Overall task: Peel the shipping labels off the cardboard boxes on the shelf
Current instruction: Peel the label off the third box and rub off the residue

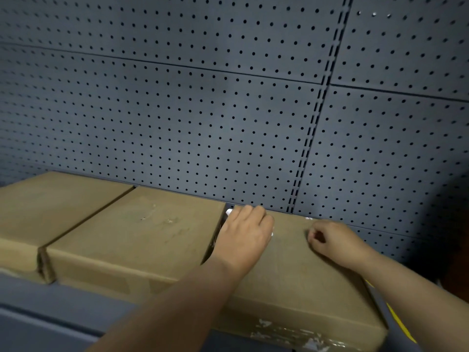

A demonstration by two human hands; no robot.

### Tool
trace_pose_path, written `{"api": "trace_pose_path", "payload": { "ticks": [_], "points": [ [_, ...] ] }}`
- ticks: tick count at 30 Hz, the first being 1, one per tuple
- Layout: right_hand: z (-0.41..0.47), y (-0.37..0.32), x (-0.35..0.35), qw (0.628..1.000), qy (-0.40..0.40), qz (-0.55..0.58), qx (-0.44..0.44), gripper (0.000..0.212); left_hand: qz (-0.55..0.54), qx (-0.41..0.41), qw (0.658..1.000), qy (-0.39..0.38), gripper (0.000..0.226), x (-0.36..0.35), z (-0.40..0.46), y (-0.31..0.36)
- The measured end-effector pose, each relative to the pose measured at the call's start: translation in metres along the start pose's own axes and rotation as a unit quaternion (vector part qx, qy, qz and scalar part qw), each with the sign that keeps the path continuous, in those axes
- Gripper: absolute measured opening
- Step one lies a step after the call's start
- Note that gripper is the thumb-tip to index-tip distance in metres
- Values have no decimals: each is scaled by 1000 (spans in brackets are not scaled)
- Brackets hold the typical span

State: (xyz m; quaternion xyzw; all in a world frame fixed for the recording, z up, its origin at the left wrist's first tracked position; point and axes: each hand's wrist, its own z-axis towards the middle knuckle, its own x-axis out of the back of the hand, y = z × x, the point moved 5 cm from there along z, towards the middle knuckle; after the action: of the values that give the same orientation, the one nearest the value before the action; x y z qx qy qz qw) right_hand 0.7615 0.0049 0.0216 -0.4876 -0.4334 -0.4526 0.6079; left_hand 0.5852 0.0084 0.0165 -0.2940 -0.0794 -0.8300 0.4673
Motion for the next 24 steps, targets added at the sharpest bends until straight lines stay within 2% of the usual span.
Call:
{"api": "trace_pose_path", "payload": {
  "ticks": [3,6,8,10,13,15,16,18,21,24],
  "points": [
    [9,3,-2,998,30,-15,-60,18,0,2,1000,-1,18,-2,0,0],
    [12,-25,-12,999,39,-13,0,16,-1,-2,1000,3,16,-2,-2,-1],
    [6,-38,-15,998,13,1,60,10,6,-6,1000,3,15,-1,-2,-1],
    [-2,-31,-11,997,-21,-2,72,14,9,-6,1000,-3,16,0,-2,-1],
    [-6,7,1,1000,-9,-2,-13,24,15,-2,1000,-12,20,0,0,1],
    [-6,23,5,996,28,-29,-85,19,14,1,1000,-15,21,-1,0,1],
    [-5,22,4,994,44,-42,-94,19,12,2,1000,-17,22,-1,0,1],
    [-8,4,-3,997,53,-38,-52,19,9,1,1000,-20,21,-2,-1,0],
    [-24,-31,-11,996,34,4,77,11,10,-1,1000,-22,19,-1,-1,-1],
    [-39,-24,-7,995,2,-2,104,8,13,-5,1000,-22,19,0,-1,0]
  ]
}}
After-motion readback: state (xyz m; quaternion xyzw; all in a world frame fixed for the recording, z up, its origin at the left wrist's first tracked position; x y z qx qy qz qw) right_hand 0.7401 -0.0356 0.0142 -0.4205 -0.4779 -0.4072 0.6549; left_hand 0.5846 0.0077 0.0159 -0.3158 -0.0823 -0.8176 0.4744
